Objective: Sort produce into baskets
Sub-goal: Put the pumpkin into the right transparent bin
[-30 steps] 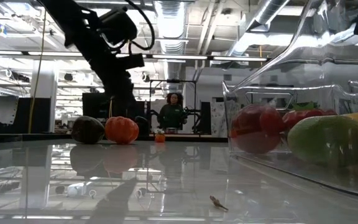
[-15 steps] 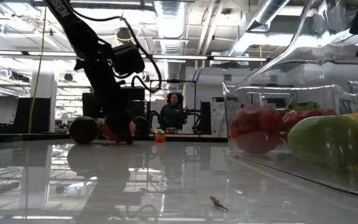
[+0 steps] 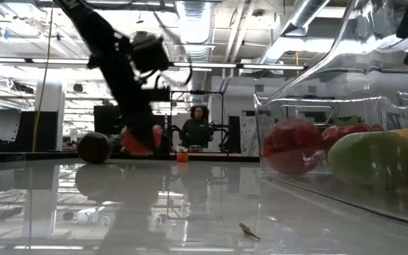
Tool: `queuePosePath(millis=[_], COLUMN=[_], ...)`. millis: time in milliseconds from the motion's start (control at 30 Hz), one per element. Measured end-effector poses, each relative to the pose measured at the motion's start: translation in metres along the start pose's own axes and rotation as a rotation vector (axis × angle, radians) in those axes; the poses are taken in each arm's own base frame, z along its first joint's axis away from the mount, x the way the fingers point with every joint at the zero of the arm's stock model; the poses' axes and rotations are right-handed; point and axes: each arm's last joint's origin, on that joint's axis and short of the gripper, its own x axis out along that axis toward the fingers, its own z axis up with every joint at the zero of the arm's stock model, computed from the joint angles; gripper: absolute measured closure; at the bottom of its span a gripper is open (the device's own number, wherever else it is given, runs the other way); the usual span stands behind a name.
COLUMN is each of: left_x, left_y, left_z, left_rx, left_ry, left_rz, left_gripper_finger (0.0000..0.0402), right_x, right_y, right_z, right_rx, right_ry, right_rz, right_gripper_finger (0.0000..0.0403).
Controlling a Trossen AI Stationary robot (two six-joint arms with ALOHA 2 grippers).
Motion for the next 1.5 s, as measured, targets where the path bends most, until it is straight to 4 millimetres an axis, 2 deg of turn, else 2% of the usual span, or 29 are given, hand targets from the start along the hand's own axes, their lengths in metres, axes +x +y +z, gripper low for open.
queuePosePath(millis=[100, 233, 367, 533, 700, 800, 1000, 1200, 1333, 1500], left_x=[-0.011, -0.028, -0.055, -0.087, -0.103, -0.099, -0.068, -0.047, -0.041, -0.020], left_y=[-0.018, -0.054, -0.083, -0.102, -0.114, -0.120, -0.143, -0.168, -0.182, -0.200], left_z=[0.020, 0.046, 0.072, 0.099, 0.114, 0.124, 0.146, 0.177, 0.199, 0.218], left_rx=[0.013, 0.075, 0.122, 0.142, 0.130, 0.105, 0.137, 0.205, 0.219, 0.233], left_ry=[-0.085, -0.183, -0.291, -0.429, -0.623, -0.727, -0.698, -0.649, -0.697, -0.718], left_rz=[-0.094, -0.155, -0.170, -0.203, -0.276, -0.348, -0.424, -0.483, -0.550, -0.612], left_gripper_finger=[0.0147, 0.0138, 0.0139, 0.0139, 0.0139, 0.0139, 0.0139, 0.0139, 0.0139, 0.0138], right_x=[0.000, 0.000, 0.000, 0.004, 0.008, 0.004, -0.008, -0.018, -0.029, -0.043], right_y=[0.000, -0.001, -0.004, 0.006, 0.015, 0.014, 0.009, 0.003, 0.000, -0.005], right_z=[0.002, 0.007, 0.014, 0.017, 0.013, 0.012, 0.015, 0.017, 0.021, 0.024], right_rx=[-0.035, -0.106, -0.140, -0.184, -0.224, -0.221, -0.214, -0.205, -0.212, -0.233], right_ry=[-0.072, -0.222, -0.297, -0.342, -0.347, -0.366, -0.546, -0.694, -0.774, -0.852], right_rz=[-0.006, -0.025, -0.049, -0.003, 0.064, 0.081, 0.073, 0.060, 0.059, 0.061], right_gripper_finger=[0.0024, 0.0024, 0.0024, 0.0024, 0.0024, 0.0024, 0.0024, 0.0024, 0.0024, 0.0024])
